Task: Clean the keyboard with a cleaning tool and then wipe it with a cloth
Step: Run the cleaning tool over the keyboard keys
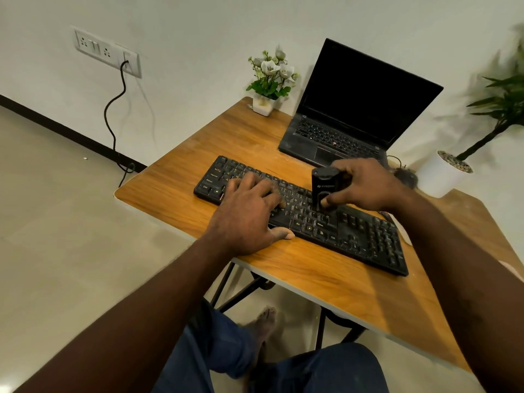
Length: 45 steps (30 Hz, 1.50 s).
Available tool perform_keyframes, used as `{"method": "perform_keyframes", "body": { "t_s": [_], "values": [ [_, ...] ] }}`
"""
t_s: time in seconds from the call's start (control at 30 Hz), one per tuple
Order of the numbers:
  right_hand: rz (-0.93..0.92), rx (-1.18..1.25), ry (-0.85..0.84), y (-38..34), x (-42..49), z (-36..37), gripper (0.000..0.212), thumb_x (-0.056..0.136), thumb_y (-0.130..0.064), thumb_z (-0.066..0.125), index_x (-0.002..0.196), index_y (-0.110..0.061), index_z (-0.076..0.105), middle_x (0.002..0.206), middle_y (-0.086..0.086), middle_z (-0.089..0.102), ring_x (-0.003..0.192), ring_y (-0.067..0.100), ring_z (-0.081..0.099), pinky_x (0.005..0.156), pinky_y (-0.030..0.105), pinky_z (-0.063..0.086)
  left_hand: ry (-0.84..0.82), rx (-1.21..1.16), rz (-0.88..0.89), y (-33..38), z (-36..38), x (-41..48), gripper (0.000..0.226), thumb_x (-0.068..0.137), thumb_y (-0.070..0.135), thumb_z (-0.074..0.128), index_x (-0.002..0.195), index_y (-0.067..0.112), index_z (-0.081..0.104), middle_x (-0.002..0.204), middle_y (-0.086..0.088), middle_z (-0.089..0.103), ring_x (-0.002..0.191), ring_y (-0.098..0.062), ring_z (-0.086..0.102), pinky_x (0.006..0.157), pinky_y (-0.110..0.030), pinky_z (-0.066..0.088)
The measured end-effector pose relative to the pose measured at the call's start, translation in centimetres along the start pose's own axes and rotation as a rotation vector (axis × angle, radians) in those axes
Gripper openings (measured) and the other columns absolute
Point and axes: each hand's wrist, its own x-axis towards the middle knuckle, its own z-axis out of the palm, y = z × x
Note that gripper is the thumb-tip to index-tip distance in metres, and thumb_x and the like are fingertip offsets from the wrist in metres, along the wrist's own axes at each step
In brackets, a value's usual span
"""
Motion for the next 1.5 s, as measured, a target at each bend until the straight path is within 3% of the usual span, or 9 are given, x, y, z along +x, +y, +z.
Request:
{"method": "perform_keyframes", "body": {
  "t_s": [0.1,0.27,0.43,0.6,0.77,0.9,1.07,1.17,1.5],
  "values": [
    [-0.026,0.025,-0.159,-0.4,-0.4,-0.9,0.038,0.072,-0.026,0.092,0.1,-0.033,0.067,0.095,-0.01,0.072,0.087,0.003,0.068,0.076,0.029,0.052,0.006,-0.008,0.005,-0.1,0.0,0.0,0.077,0.081,0.086,0.052,0.138,0.035,0.057,0.145,0.011,0.045,0.134,-0.017,0.028,0.11,-0.041,0.024],
    [0.059,-0.047,0.233,1.4,0.1,0.1,0.04,0.074,-0.025,0.091,0.104,-0.028,0.065,0.1,-0.006,0.069,0.095,0.015,0.066,0.078,0.033,0.054,0.017,-0.013,0.005,-0.1,0.0,0.0,0.077,0.081,0.085,0.053,0.138,0.033,0.057,0.145,0.01,0.046,0.133,-0.017,0.028,0.11,-0.041,0.024],
    [-0.001,0.101,-0.061,0.8,-1.0,0.1,0.036,0.072,-0.023,0.092,0.098,-0.027,0.067,0.089,-0.008,0.073,0.08,0.003,0.069,0.07,0.026,0.049,0.007,-0.004,0.005,-0.1,0.0,0.1,0.077,0.082,0.084,0.053,0.139,0.034,0.056,0.147,0.009,0.045,0.135,-0.018,0.027,0.111,-0.042,0.024],
    [0.043,0.032,0.182,1.2,-1.2,0.8,0.039,0.073,-0.023,0.091,0.103,-0.03,0.066,0.099,-0.01,0.07,0.092,0.009,0.067,0.073,0.028,0.053,0.0,0.002,-0.001,0.0,0.0,0.0,0.077,0.083,0.084,0.053,0.141,0.033,0.055,0.148,0.008,0.043,0.137,-0.018,0.025,0.112,-0.043,0.024],
    [0.015,0.088,0.013,0.1,-1.5,0.5,0.038,0.073,-0.025,0.091,0.102,-0.032,0.067,0.097,-0.009,0.073,0.089,0.006,0.07,0.075,0.028,0.055,0.004,-0.002,-0.001,0.0,0.0,0.1,0.074,0.083,0.083,0.054,0.138,0.035,0.056,0.147,0.01,0.044,0.136,-0.018,0.026,0.112,-0.042,0.024],
    [0.097,0.014,0.246,0.7,-0.7,1.2,0.038,0.074,-0.024,0.091,0.099,-0.033,0.064,0.099,-0.009,0.069,0.094,0.013,0.065,0.08,0.034,0.055,0.008,-0.004,-0.002,0.1,0.0,0.0,0.075,0.082,0.084,0.053,0.139,0.035,0.056,0.147,0.01,0.044,0.136,-0.017,0.025,0.112,-0.042,0.023],
    [0.082,0.098,0.079,0.2,-0.8,0.0,0.033,0.074,-0.022,0.09,0.097,-0.026,0.066,0.089,-0.004,0.071,0.081,0.013,0.067,0.064,0.025,0.049,0.025,-0.014,0.011,-0.1,0.0,-0.1,0.075,0.082,0.084,0.052,0.136,0.033,0.058,0.143,0.011,0.046,0.134,-0.017,0.029,0.111,-0.042,0.025],
    [0.102,0.035,0.217,0.1,-0.5,0.6,0.037,0.074,-0.026,0.091,0.101,-0.026,0.066,0.095,-0.006,0.069,0.088,0.013,0.066,0.073,0.035,0.056,0.029,-0.001,0.012,-0.1,0.1,-0.2,0.075,0.082,0.085,0.051,0.137,0.034,0.057,0.143,0.011,0.046,0.134,-0.018,0.029,0.111,-0.042,0.026],
    [0.031,0.026,0.013,-1.2,-2.0,0.8,0.036,0.073,-0.025,0.091,0.098,-0.028,0.065,0.093,-0.007,0.072,0.087,0.01,0.069,0.074,0.032,0.056,0.037,0.005,0.01,-0.1,0.5,-0.1,0.075,0.081,0.085,0.051,0.135,0.034,0.059,0.142,0.011,0.047,0.134,-0.017,0.03,0.111,-0.044,0.028]
  ]
}}
